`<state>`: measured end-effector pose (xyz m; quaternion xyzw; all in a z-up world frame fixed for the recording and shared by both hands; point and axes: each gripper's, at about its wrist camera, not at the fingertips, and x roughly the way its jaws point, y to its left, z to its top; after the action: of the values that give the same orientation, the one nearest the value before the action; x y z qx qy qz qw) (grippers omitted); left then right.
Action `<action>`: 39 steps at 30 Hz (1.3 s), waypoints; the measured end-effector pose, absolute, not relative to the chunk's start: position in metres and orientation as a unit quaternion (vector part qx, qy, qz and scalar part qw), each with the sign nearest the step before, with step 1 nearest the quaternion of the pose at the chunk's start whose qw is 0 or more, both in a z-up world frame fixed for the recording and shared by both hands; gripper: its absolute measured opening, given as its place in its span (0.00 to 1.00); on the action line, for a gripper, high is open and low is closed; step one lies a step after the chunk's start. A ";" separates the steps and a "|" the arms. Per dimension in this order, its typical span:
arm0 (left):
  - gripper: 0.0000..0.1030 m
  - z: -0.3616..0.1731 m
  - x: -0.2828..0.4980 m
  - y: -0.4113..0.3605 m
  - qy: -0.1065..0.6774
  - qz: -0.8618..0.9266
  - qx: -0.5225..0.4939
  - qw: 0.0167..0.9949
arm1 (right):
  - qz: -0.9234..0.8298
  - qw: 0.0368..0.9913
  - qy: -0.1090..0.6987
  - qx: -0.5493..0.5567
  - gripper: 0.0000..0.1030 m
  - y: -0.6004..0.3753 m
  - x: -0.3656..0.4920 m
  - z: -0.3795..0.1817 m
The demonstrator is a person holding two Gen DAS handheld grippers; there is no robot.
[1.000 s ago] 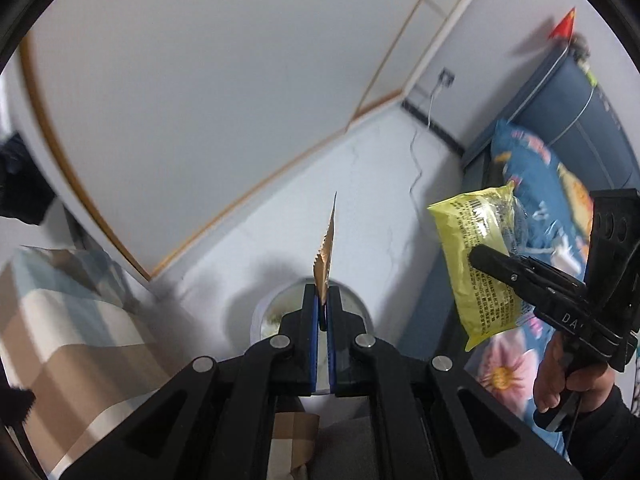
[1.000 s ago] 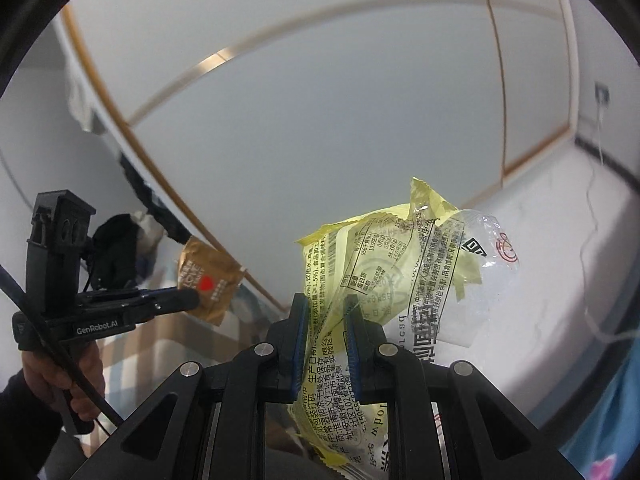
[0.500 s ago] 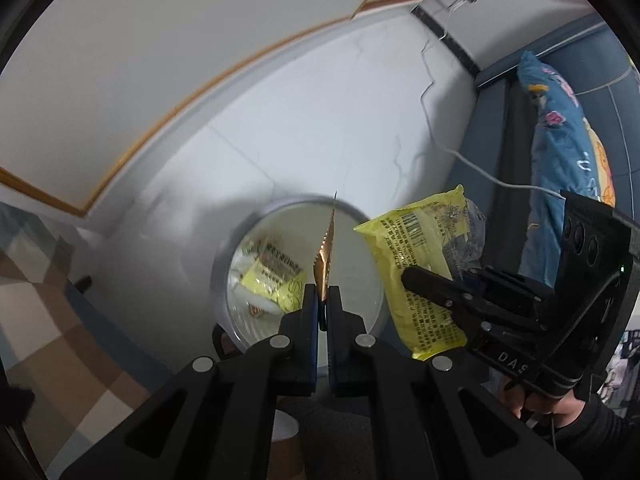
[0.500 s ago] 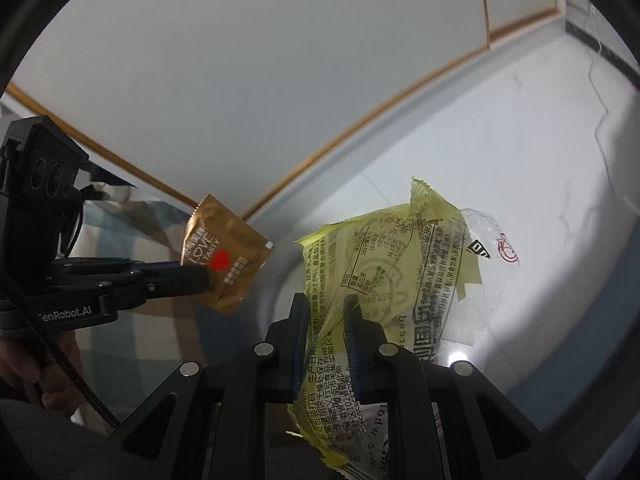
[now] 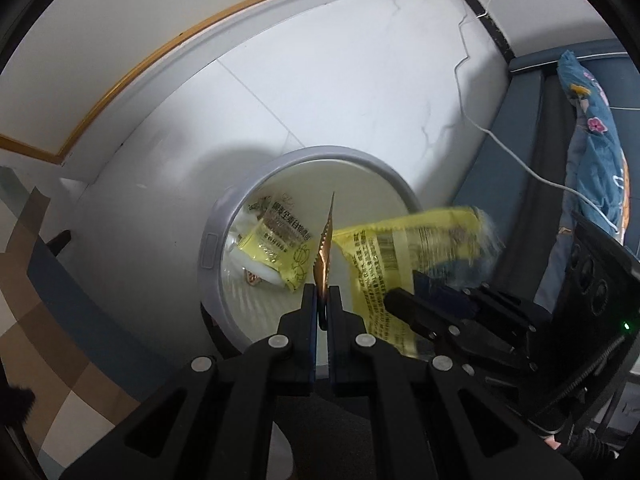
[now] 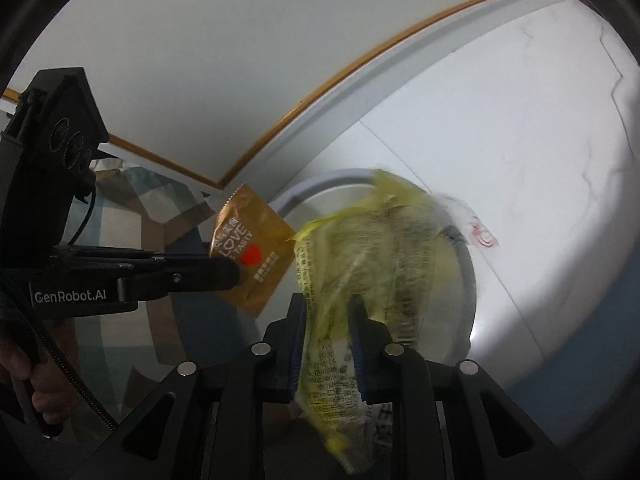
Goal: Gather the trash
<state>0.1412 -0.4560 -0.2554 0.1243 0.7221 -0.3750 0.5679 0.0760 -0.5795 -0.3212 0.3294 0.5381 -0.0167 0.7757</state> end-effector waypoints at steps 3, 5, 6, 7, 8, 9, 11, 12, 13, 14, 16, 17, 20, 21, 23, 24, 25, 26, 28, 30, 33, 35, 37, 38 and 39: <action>0.05 -0.261 0.143 -0.457 0.730 -0.376 0.124 0.557 | -0.017 0.774 0.541 0.328 0.26 -0.586 0.071 -0.324; 0.09 -0.264 0.141 -0.458 0.735 -0.374 0.129 0.551 | -0.019 0.773 0.540 0.331 0.28 -0.589 0.068 -0.323; 0.12 -0.264 0.140 -0.458 0.737 -0.373 0.131 0.548 | -0.021 0.773 0.540 0.332 0.30 -0.591 0.065 -0.322; 0.13 -0.266 0.138 -0.459 0.739 -0.371 0.137 0.545 | -0.023 0.774 0.540 0.331 0.34 -0.593 0.063 -0.321; 0.14 -0.266 0.137 -0.459 0.740 -0.369 0.140 0.545 | -0.024 0.773 0.540 0.332 0.34 -0.594 0.061 -0.322; 0.15 -0.267 0.136 -0.460 0.740 -0.366 0.142 0.545 | -0.024 0.772 0.540 0.333 0.35 -0.594 0.060 -0.323; 0.17 -0.267 0.135 -0.459 0.741 -0.363 0.147 0.546 | -0.027 0.770 0.542 0.334 0.36 -0.595 0.057 -0.322; 0.20 -0.266 0.135 -0.458 0.739 -0.359 0.150 0.550 | -0.028 0.770 0.542 0.335 0.36 -0.596 0.055 -0.321; 0.23 -0.264 0.135 -0.458 0.736 -0.357 0.152 0.555 | -0.030 0.771 0.542 0.334 0.37 -0.596 0.053 -0.319; 0.33 -0.262 0.135 -0.457 0.732 -0.356 0.153 0.561 | -0.032 0.771 0.541 0.335 0.39 -0.598 0.051 -0.316; 0.43 -0.252 0.136 -0.449 0.717 -0.354 0.150 0.581 | -0.035 0.773 0.537 0.336 0.42 -0.598 0.049 -0.311; 0.45 -0.248 0.137 -0.447 0.712 -0.355 0.148 0.587 | -0.037 0.774 0.535 0.336 0.43 -0.599 0.046 -0.307; 0.47 -0.228 0.137 -0.440 0.692 -0.354 0.144 0.612 | -0.038 0.781 0.527 0.333 0.46 -0.598 0.043 -0.296; 0.52 -0.222 0.137 -0.438 0.686 -0.352 0.145 0.620 | -0.039 0.783 0.524 0.333 0.48 -0.598 0.042 -0.292; 0.53 -0.209 0.137 -0.432 0.671 -0.352 0.148 0.636 | -0.039 0.788 0.517 0.333 0.50 -0.599 0.039 -0.283; 0.53 -0.200 0.135 -0.429 0.660 -0.358 0.148 0.644 | -0.040 0.790 0.513 0.333 0.53 -0.601 0.037 -0.277; 0.53 -0.191 0.131 -0.426 0.649 -0.362 0.150 0.652 | -0.045 0.791 0.510 0.333 0.57 -0.602 0.035 -0.273; 0.53 -0.186 0.130 -0.424 0.644 -0.361 0.150 0.658 | -0.052 0.792 0.508 0.334 0.57 -0.604 0.033 -0.267; 0.56 -0.173 0.127 -0.419 0.635 -0.363 0.142 0.667 | -0.055 0.794 0.504 0.336 0.58 -0.604 0.028 -0.257; 0.60 -0.161 0.126 -0.414 0.622 -0.362 0.139 0.680 | -0.057 0.799 0.499 0.331 0.59 -0.602 0.024 -0.247; 0.74 -0.144 0.124 -0.410 0.603 -0.358 0.140 0.698 | -0.059 0.803 0.493 0.329 0.63 -0.598 0.018 -0.233; 0.77 -0.135 0.123 -0.408 0.594 -0.356 0.141 0.707 | -0.060 0.807 0.488 0.328 0.66 -0.597 0.014 -0.223; 0.77 -0.125 0.121 -0.404 0.587 -0.356 0.135 0.714 | -0.062 0.809 0.486 0.324 0.67 -0.595 0.012 -0.217; 0.78 -0.121 0.120 -0.403 0.583 -0.354 0.132 0.719 | -0.062 0.811 0.484 0.324 0.67 -0.594 0.010 -0.212; 0.81 -0.117 0.118 -0.401 0.579 -0.353 0.130 0.723 | -0.061 0.811 0.482 0.325 0.68 -0.594 0.008 -0.209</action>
<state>0.1184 -0.4014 -0.1171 0.1295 0.5790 -0.3535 0.7232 0.0084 -0.5935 -0.2092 0.3253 0.4821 -0.0613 0.8111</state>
